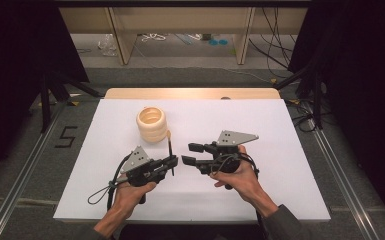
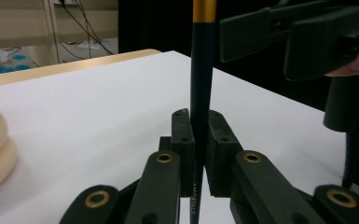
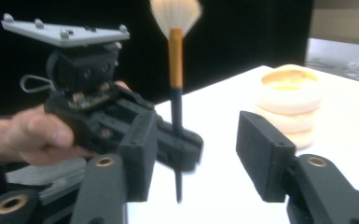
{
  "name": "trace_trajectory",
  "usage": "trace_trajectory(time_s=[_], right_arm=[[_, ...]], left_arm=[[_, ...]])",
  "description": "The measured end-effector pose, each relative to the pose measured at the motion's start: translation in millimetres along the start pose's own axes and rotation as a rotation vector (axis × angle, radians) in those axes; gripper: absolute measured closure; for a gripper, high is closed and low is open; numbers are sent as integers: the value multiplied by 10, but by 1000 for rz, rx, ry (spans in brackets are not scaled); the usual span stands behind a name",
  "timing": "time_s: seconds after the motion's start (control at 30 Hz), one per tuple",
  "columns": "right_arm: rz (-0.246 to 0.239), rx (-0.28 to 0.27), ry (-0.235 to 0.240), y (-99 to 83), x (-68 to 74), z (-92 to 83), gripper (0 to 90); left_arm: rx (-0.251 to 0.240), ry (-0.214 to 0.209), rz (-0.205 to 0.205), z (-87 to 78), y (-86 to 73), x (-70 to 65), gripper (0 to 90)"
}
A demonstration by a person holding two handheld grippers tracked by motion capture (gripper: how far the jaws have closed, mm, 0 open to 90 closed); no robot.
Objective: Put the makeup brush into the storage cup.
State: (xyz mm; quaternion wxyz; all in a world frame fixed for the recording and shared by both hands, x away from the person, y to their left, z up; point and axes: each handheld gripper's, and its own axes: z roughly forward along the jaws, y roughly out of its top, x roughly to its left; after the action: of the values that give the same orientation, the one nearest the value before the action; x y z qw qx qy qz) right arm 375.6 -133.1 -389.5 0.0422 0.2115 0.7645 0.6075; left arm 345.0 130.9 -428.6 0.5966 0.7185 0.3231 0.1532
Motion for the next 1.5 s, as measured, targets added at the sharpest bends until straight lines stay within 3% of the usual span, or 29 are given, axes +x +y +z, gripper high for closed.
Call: trace_trajectory(time_s=[0.17,0.2,0.27,0.33,0.4,0.47,0.57,0.73,1.13,1.17,1.27,1.33,1.5], right_arm=[[-54,32,-104,-65,15,-58,386],[-85,34,-128,-77,2,-70,374],[-76,66,-147,-108,11,-109,358],[-103,58,-185,-138,-14,-156,341],[-70,60,-187,-174,-27,-208,338],[-67,63,-216,-208,-49,-272,328],[-70,53,-236,-264,-86,-352,329],[-31,63,-251,-359,-111,-461,331],[-29,77,-290,-488,-97,-642,334],[-24,54,-284,-505,-99,-639,331],[-30,65,-311,-526,-89,-702,309],[-19,40,-302,-555,-84,-708,290],[-23,66,-333,-600,-53,-761,237]], left_arm=[[-9,36,-10,-39,11,67,837],[-12,38,-10,-47,15,81,837],[-20,46,-10,-57,23,112,837],[-19,59,-7,-73,35,142,837],[-21,74,-9,-87,44,174,837],[-22,89,-10,-102,57,215,837],[-33,114,-24,-121,80,288,837],[-44,154,-34,-131,117,435,837],[-58,233,-38,-104,226,710,837],[-59,240,-38,-105,239,729,837],[-70,251,-46,-94,285,791,837],[-78,256,-51,-81,323,837,837],[-76,276,-56,-45,432,937,837]])
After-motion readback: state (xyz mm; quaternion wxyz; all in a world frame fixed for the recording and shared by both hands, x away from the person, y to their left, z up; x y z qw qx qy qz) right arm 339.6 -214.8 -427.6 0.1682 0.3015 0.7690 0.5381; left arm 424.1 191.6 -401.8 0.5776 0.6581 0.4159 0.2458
